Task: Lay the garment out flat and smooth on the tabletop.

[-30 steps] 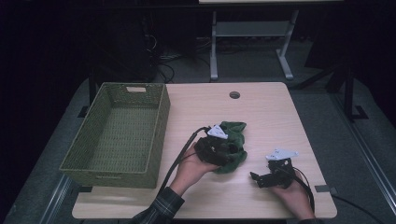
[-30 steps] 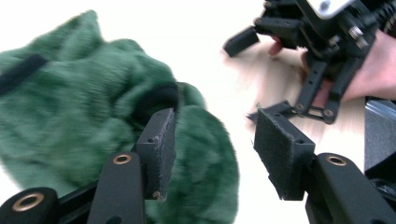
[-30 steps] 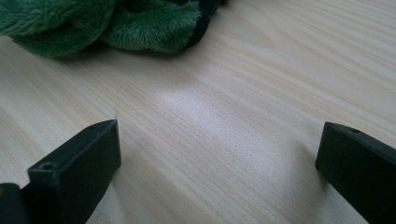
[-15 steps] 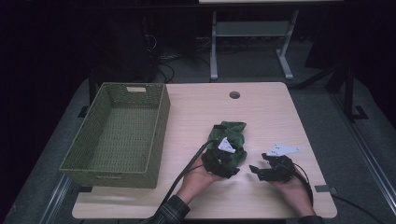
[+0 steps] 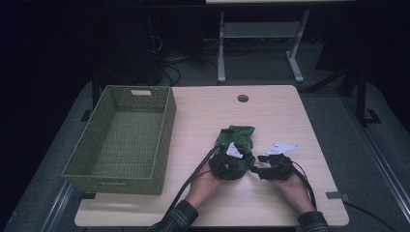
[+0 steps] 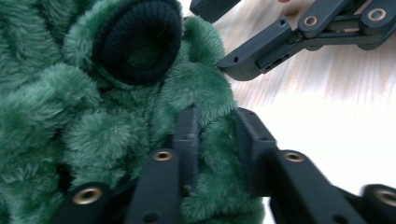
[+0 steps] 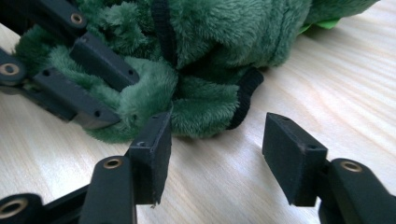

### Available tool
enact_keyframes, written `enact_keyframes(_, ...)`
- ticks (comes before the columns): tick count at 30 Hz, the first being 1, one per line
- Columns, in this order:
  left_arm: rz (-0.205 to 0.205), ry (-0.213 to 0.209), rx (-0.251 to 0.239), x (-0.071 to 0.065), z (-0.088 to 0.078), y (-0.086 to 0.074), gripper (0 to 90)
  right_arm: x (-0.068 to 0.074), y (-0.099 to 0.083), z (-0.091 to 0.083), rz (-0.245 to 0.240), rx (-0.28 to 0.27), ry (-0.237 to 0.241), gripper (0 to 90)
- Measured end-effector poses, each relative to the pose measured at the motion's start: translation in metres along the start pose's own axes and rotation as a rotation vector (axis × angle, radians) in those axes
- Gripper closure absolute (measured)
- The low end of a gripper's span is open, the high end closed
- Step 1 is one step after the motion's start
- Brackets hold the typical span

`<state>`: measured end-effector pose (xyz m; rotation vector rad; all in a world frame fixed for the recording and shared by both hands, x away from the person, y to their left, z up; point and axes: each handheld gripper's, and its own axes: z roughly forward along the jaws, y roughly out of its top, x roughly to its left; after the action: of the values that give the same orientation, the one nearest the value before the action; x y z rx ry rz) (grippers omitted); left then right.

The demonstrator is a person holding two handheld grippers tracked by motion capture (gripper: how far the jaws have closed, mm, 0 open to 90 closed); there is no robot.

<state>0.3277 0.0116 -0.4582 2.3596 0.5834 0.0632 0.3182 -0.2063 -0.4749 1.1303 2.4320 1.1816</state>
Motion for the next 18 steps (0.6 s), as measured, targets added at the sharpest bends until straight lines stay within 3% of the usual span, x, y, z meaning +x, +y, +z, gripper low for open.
enact_keyframes(5, -0.020, -0.013, -0.010, 0.000, 0.002, -0.001, 81.8, -0.001, 0.000, 0.003, 0.003, 0.003, 0.019, 57.9)
enact_keyframes(10, -0.023, -0.023, -0.006, 0.000, -0.001, 0.001, 83.7, 0.002, 0.002, 0.003, -0.020, -0.001, 0.022, 80.1)
enact_keyframes(14, -0.027, -0.041, -0.009, 0.000, -0.008, 0.003, 85.1, 0.005, 0.005, 0.000, -0.036, 0.015, 0.020, 84.1)
enact_keyframes(18, -0.039, -0.056, -0.045, 0.003, -0.024, 0.005, 85.8, 0.007, 0.008, -0.009, -0.058, 0.000, 0.008, 84.6)
